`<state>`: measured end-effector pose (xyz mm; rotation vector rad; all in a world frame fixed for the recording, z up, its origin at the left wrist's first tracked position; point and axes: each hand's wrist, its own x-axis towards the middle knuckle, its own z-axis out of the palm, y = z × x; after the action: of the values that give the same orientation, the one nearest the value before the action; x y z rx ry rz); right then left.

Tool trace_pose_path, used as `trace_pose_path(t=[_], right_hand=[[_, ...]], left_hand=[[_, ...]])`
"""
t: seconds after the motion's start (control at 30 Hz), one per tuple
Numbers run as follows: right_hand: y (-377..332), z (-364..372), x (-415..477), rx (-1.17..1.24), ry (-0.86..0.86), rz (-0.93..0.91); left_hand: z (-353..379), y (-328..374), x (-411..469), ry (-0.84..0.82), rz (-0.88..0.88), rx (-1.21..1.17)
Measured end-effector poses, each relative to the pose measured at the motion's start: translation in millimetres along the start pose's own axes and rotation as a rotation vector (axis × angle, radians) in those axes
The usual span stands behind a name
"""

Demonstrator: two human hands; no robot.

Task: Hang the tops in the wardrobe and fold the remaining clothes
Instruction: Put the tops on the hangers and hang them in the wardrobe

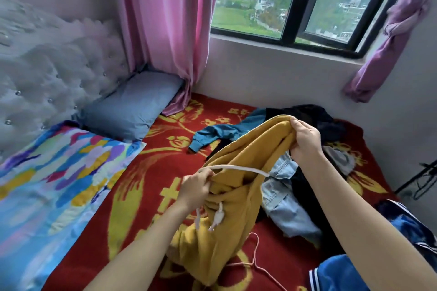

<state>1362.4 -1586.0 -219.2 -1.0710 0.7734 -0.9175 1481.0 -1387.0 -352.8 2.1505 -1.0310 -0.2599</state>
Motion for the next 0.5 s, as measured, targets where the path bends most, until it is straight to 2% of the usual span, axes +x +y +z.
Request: trace_pose_path(t=[0.1, 0.17, 0.2, 0.27, 0.33, 0.37, 0.4, 0.47, 0.5], right_hand=[[15, -21, 17, 0.030, 0.095, 0.038], [29, -35, 24, -0.050, 0.114, 0.081], [36, -40, 25, -0.153, 0.107, 0.096], [51, -45, 18, -0.547, 0.101, 0.050], [62, -36, -1, -0.958, 0.081, -0.217], [66, -25, -15, -1.028, -0.003, -0.382], [70, -12, -31, -1.028, -0.160, -0.472], [80, 16, -58, -1.075, -0.472, -0.434], [87, 26, -65, -1.148, -0.533, -0.387]], left_hand=[[-12, 1, 3, 0.213, -0.012, 0.038], [-18, 4, 6, 0.335, 0.034, 0.042], [-21, 6, 8, 0.384, 0.058, 0.051], [-26, 8, 10, 0.450, 0.091, 0.089], [-29, 11, 10, 0.475, 0.119, 0.158], [-30, 14, 10, 0.489, 0.140, 0.190], [-30, 16, 11, 0.496, 0.160, 0.212], [-30, 20, 11, 0.499, 0.199, 0.237], [-29, 21, 11, 0.496, 0.212, 0.242]])
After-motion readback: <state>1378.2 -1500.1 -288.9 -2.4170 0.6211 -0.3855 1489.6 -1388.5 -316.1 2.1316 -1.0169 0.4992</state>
